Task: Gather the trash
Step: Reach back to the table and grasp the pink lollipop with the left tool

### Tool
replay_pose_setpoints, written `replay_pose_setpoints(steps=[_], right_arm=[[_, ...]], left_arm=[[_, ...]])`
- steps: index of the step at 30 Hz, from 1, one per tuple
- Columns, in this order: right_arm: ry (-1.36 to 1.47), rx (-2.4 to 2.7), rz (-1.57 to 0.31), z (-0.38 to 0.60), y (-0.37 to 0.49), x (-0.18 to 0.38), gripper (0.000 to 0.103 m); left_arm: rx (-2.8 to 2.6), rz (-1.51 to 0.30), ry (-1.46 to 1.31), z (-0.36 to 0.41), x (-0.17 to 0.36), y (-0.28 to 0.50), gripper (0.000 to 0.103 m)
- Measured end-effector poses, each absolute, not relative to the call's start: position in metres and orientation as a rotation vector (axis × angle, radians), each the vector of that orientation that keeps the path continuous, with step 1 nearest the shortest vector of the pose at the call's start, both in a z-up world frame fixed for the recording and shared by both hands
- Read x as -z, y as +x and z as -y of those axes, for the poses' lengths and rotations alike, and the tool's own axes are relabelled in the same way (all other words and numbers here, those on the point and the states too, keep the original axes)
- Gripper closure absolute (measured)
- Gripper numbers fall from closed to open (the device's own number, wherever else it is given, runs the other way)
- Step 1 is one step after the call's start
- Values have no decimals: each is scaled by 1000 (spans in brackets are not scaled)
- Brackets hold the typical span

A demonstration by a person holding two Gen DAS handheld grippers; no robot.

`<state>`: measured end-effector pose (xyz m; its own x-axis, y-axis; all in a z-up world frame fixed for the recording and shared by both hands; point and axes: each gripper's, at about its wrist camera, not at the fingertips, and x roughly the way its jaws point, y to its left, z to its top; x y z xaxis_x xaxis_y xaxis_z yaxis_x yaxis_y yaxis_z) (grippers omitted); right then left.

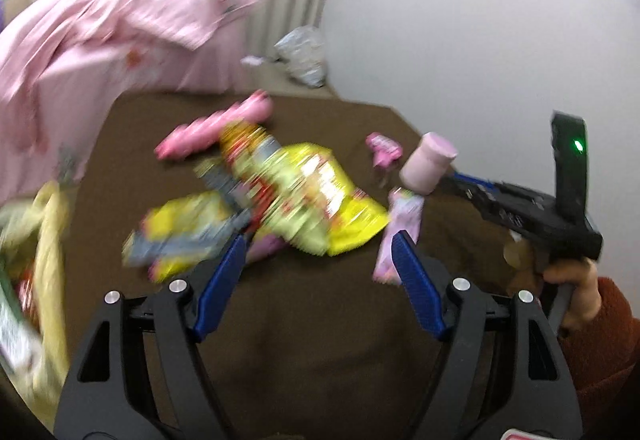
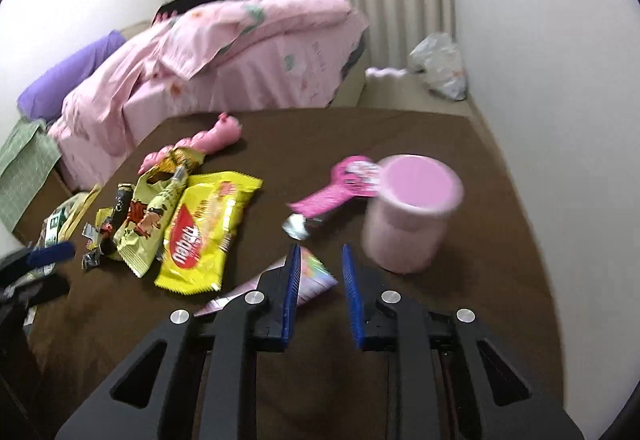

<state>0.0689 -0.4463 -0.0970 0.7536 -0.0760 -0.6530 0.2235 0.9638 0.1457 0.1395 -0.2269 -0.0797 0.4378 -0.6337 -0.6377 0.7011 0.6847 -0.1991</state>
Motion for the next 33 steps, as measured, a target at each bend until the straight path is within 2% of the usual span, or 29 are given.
replay_pose_setpoints(steps=[4, 5, 6, 15, 19, 21, 25, 30, 31, 32, 33], right_arm=[[240, 239, -666, 472, 30, 95, 80], [251, 247, -667, 477, 26, 95, 80], [271, 258, -671, 485, 19, 97, 80], [387, 256, -672, 516, -7, 114, 80], [392, 219, -680, 514, -5, 117, 80], [379, 208, -685, 509, -4, 118, 80], [371, 182, -697, 501, -1, 120, 80], [362, 137, -715, 486, 4, 121, 80], [361, 133, -720, 485, 6, 121, 75], [362, 115, -729, 479, 10, 121, 65], [367, 101, -728, 476, 12, 121, 63]], left_arm=[[955, -732, 139, 279, 76, 163, 34], [966, -734, 170, 297, 79, 172, 44], [965, -743, 205, 311, 82, 179, 50], [1010, -888, 416, 412, 122, 222, 50], [986, -902, 523, 435, 135, 219, 62], [984, -914, 512, 436, 135, 218, 85], [953, -906, 458, 421, 128, 217, 85], [909, -857, 341, 359, 92, 193, 85], [899, -847, 333, 348, 86, 185, 85], [881, -834, 327, 331, 79, 176, 85], [868, -827, 322, 317, 75, 167, 85]])
